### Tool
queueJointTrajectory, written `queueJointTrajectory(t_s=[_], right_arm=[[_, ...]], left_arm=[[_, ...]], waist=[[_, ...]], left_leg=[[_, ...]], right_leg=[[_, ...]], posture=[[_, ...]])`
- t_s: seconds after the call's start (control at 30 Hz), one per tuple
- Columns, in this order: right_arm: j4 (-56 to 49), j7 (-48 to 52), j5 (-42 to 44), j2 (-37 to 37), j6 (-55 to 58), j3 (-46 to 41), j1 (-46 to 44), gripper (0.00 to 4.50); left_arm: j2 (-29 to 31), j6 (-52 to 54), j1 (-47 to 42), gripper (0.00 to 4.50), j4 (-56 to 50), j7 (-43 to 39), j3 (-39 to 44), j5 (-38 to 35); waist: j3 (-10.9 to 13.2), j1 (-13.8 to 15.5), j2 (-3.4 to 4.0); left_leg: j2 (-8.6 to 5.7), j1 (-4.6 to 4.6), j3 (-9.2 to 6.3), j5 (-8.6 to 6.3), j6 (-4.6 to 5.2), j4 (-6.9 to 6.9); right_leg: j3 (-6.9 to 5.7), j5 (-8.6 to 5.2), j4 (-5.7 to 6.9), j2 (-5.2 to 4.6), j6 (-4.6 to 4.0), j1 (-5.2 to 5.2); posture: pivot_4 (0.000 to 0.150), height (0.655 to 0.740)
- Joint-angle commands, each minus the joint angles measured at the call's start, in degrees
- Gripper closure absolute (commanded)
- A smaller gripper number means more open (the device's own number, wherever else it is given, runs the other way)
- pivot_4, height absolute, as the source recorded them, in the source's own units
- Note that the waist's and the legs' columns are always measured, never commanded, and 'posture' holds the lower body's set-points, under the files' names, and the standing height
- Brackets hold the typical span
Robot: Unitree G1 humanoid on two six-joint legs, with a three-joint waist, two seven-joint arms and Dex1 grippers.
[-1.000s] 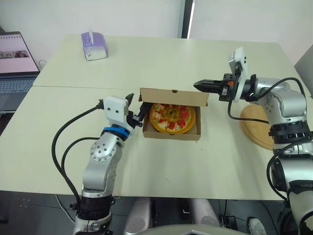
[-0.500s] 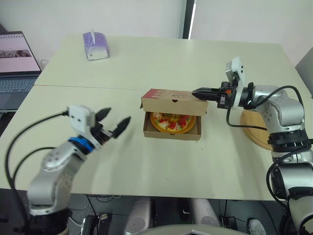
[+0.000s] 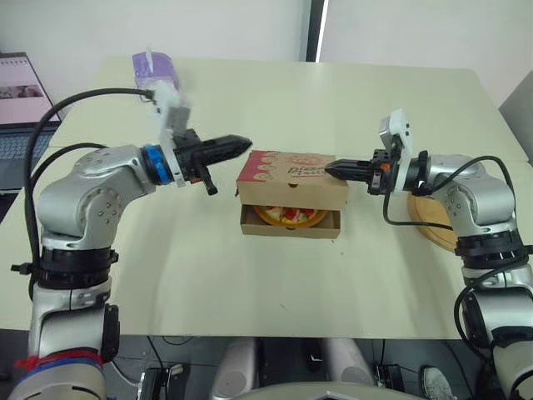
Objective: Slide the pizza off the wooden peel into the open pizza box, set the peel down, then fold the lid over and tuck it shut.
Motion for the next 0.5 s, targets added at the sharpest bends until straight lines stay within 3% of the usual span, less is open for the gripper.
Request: queueJointTrajectory(t_s=[0.03,0.5], right_arm=[[-3.01,-0.44,0.61,-0.57,-0.55,-0.44,0.62,4.5],[-8.01,-1.9,-2.39,-1.62,-3.46,2.44,6.78,4.5]], left_arm=[[1.15,-3.81,-1.35,4.47,3.22,-3.6,-2.86,5.11],[-2.75,-14.72,1.73,4.47,7.78,-6.1,-7.21,16.33]], waist=[[0.0,0.0,0.0],[0.0,0.31,0.0]], left_leg=[[0.0,0.0,0.01,0.0,0.0,0.0],[-0.01,-0.08,0.0,-0.01,0.02,0.07]], right_leg=[[0.01,0.0,0.0,0.0,0.0,0.0],[0.01,0.0,0.03,-0.01,0.01,-0.03]], posture=[[0.15,0.74],[0.15,0.74]])
